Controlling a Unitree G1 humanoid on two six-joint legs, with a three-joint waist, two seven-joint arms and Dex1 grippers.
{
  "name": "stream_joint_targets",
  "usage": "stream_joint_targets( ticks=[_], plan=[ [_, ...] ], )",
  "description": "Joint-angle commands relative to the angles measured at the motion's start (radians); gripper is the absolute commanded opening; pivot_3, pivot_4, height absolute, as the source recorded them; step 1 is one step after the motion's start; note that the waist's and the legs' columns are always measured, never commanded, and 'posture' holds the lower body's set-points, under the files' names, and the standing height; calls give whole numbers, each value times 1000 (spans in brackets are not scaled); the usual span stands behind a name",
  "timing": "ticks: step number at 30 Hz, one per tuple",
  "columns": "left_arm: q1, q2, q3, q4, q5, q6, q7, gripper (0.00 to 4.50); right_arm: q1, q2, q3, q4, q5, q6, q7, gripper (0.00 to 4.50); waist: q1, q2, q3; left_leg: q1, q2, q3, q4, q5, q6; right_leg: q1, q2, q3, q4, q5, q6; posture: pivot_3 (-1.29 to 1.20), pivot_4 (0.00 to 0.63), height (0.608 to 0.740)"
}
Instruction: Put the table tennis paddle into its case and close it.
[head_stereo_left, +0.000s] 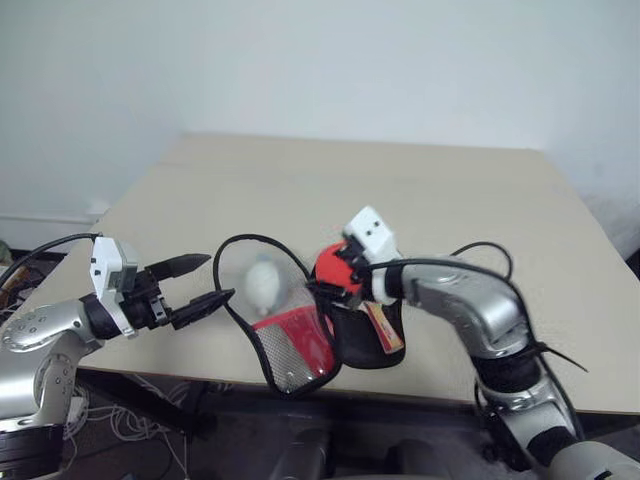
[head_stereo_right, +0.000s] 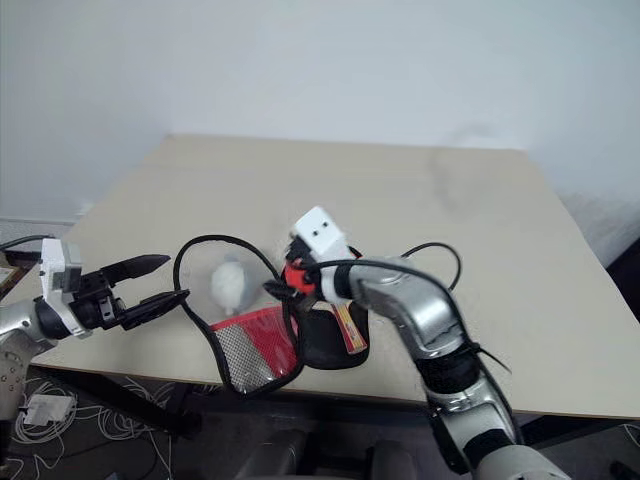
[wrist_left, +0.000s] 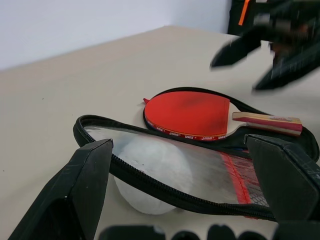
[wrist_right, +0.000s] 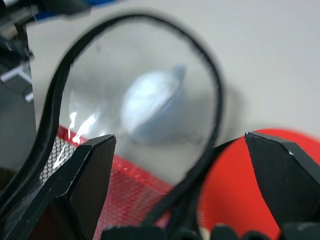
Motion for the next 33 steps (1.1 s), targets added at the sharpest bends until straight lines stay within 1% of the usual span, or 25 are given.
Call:
stream_joint_targets(
  ticks=[1,2,6,8,10,12,15,17,19,22,27,28,33],
  plan=[
    [-6,40,76,-3,-37,11,-22,4500,12,-142,-122,16,43,-78,99,4460,0,0,0,0,0,0,0,0,0,0,0,0,0,0,0,0,0,707],
    [1,45,90,-2,-43,14,-25,4500,24,-187,-147,35,48,-105,123,4460,1,0,0,0,0,0,0,0,0,0,0,0,0,-1,0,0,0,707],
    [43,53,144,14,-36,4,-42,4500,60,-300,-230,103,77,-166,186,4460,-3,1,0,0,0,1,0,0,0,0,-2,1,-1,-3,-1,0,0,707],
    [75,63,199,37,-22,-12,-42,4500,90,-371,-268,157,65,-196,211,4460,-4,0,0,0,1,2,-1,0,0,-1,-3,3,-1,-3,-1,0,0,707],
    [98,74,248,80,-14,-23,-40,4500,112,-415,-284,187,60,-214,221,4460,-4,0,0,0,1,2,0,0,0,-1,-3,3,-1,-2,-2,0,0,707],
    [120,79,280,131,4,-46,-42,4500,121,-431,-289,194,67,-224,223,4460,-5,1,0,0,2,2,0,0,0,-1,-4,3,-1,-3,-1,0,0,707],
    [129,72,300,199,28,-77,-23,4500,117,-422,-285,185,75,-221,209,4460,-4,1,0,0,2,3,0,0,0,-2,-4,6,-1,-4,1,0,0,707],
    [129,50,285,230,49,-99,1,4500,107,-401,-280,171,83,-210,192,4460,-3,1,0,-1,2,2,0,0,0,-2,-5,9,-2,-4,1,0,0,707],
    [129,5,253,207,44,-92,28,4500,108,-381,-274,165,90,-211,184,4460,0,1,0,-3,1,2,0,-1,0,-2,-6,9,-2,-4,1,0,0,707],
    [138,-59,200,134,26,-34,75,3912,112,-356,-265,154,96,-206,166,4500,2,0,0,-5,0,2,1,0,0,-3,-7,8,-2,-2,-2,0,0,707],
    [169,-111,143,69,2,59,111,2204,118,-318,-250,89,124,-170,139,4500,0,-1,0,-5,0,2,2,0,0,-3,-6,7,-2,-1,-3,0,0,707],
    [174,-122,130,50,-1,74,123,1797,121,-311,-244,71,131,-162,133,4500,-1,-1,0,-5,1,2,2,0,0,-4,-6,7,-1,-1,-3,0,0,707],
    [209,-192,48,-94,-25,157,188,118,148,-315,-232,15,146,-148,124,4500,0,-1,0,-5,0,2,2,0,0,-3,-6,7,-1,-1,-3,0,0,707]
  ],
)
